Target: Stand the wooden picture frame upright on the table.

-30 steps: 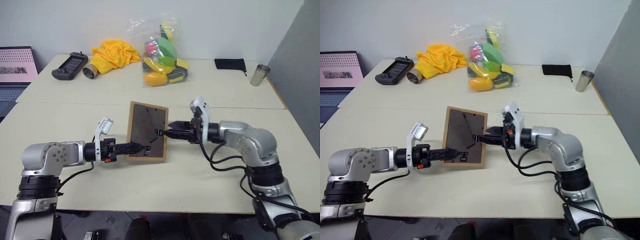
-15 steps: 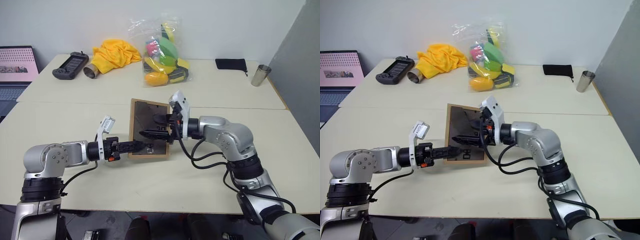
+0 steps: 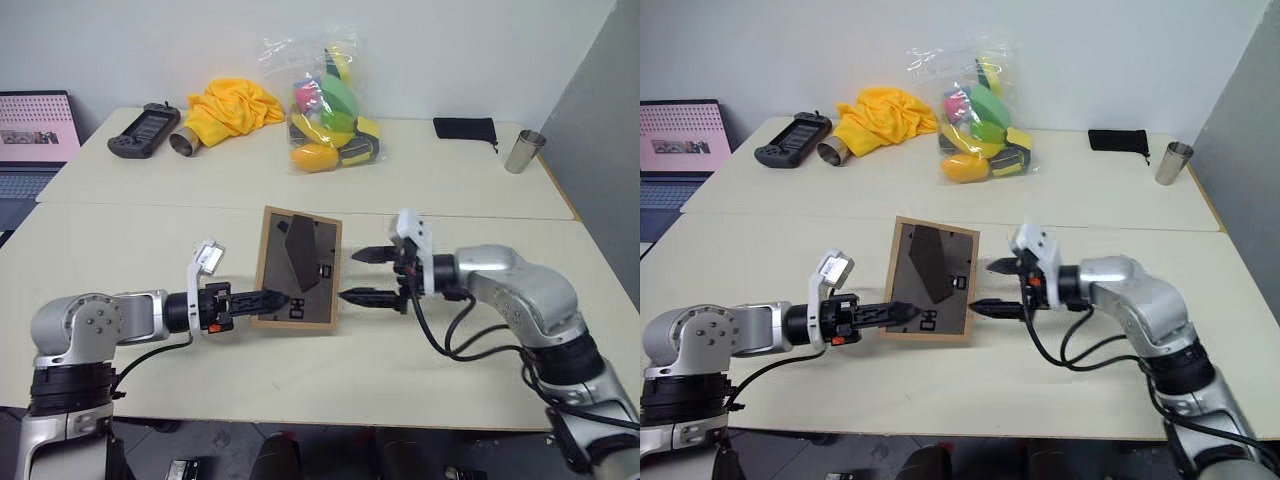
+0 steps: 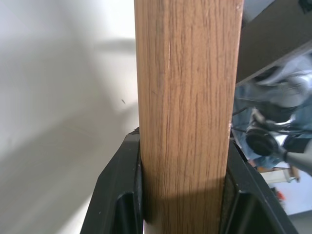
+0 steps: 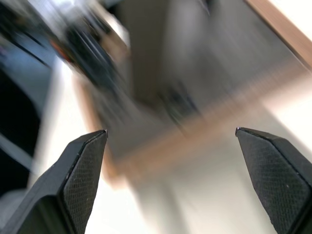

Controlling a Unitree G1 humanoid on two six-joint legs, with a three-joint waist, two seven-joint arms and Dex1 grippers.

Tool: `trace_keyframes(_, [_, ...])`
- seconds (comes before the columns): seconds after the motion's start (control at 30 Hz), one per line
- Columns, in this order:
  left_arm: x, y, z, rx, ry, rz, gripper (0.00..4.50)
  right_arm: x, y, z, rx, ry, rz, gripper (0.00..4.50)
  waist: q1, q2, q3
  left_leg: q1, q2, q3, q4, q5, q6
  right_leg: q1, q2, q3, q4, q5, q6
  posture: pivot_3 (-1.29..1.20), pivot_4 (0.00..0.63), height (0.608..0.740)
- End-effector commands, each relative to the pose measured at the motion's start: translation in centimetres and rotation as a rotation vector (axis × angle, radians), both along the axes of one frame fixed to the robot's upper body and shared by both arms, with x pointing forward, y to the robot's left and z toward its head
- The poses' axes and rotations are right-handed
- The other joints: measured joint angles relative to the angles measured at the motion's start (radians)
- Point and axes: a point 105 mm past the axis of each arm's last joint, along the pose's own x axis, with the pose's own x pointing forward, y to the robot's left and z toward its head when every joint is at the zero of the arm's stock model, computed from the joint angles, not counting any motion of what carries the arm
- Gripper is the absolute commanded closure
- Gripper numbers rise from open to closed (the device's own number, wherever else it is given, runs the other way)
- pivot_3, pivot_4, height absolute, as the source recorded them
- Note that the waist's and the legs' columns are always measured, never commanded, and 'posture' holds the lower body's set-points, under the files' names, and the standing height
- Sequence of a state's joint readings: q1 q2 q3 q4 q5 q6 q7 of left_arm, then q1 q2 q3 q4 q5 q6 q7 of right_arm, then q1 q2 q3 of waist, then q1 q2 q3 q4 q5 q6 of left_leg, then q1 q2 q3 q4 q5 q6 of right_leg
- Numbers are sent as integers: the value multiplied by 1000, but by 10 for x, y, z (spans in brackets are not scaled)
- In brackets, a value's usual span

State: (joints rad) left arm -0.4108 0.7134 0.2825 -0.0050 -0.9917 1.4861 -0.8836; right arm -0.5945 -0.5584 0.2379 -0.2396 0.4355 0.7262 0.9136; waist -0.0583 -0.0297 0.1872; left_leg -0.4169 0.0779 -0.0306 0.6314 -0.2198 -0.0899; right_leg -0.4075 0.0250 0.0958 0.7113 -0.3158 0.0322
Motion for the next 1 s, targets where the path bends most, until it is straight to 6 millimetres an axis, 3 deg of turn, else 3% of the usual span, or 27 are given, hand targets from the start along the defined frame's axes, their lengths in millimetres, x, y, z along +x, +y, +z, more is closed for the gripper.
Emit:
trace_keyframes(0.03, [-10, 1, 13, -73, 46, -31, 3208, 3, -15, 12, -84, -397, 26, 44, -3, 0, 0, 0, 0, 0, 0, 0, 0, 0, 0, 0, 0, 0, 0, 0, 150, 740])
trace_keyframes(0.2, [-10, 3, 17, -187, 129, -40, 3208, 16, -23, 9, -228, -1016, 36, 44, -6, 0, 0, 1, 0, 0, 0, 0, 0, 0, 0, 0, 1, -1, 3, 0, 150, 740])
trace_keyframes(0.27, [-10, 2, 15, -202, 158, -35, 3208, 9, -11, 12, -228, -1225, 117, 44, -7, 0, 0, 2, 0, 1, 0, 0, 0, 0, 0, 1, 1, -1, 2, 0, 150, 740])
trace_keyframes(0.33, [-11, 0, 16, -223, 174, -39, 3208, 3, -1, 7, -217, -1325, 190, 44, -9, 0, 0, 2, 0, 1, 0, 0, 0, 0, 0, 1, 2, 0, 0, 0, 150, 740])
trace_keyframes(0.5, [-17, -9, 18, -237, 188, -67, 3208, 1, 32, -1, -150, -1438, 257, 44, -6, 0, 0, 2, 0, 0, 0, 1, -1, 0, 0, 1, 3, 1, -1, 0, 150, 740])
trace_keyframes(0.6, [-18, -10, 19, -239, 190, -62, 3208, 7, 42, -5, -155, -1443, 263, 44, -2, 0, 0, 2, 0, 0, 1, 2, -3, 0, -1, 1, 4, 1, -1, 0, 150, 740])
trace_keyframes(0.7, [-21, -13, 18, -232, 194, -58, 3208, 9, 47, 4, -104, -1454, 237, 44, 2, 0, 0, 2, 0, 0, 1, 3, -4, 1, -2, 1, 4, 1, -1, 0, 150, 740])
trace_keyframes(0.83, [-23, -14, 19, -235, 199, -38, 3208, 8, 46, 10, -68, -1461, 230, 649, 4, 0, 0, 2, -1, 0, 1, 2, -4, 1, -3, 0, 4, 1, -1, 0, 150, 740])
trace_keyframes(1.0, [-24, -15, 20, -238, 199, -24, 3208, 6, 43, 11, -60, -1470, 233, 1848, 4, 0, 0, 2, -1, 0, 1, 2, -4, 1, -3, 0, 4, 1, -1, 0, 150, 740])
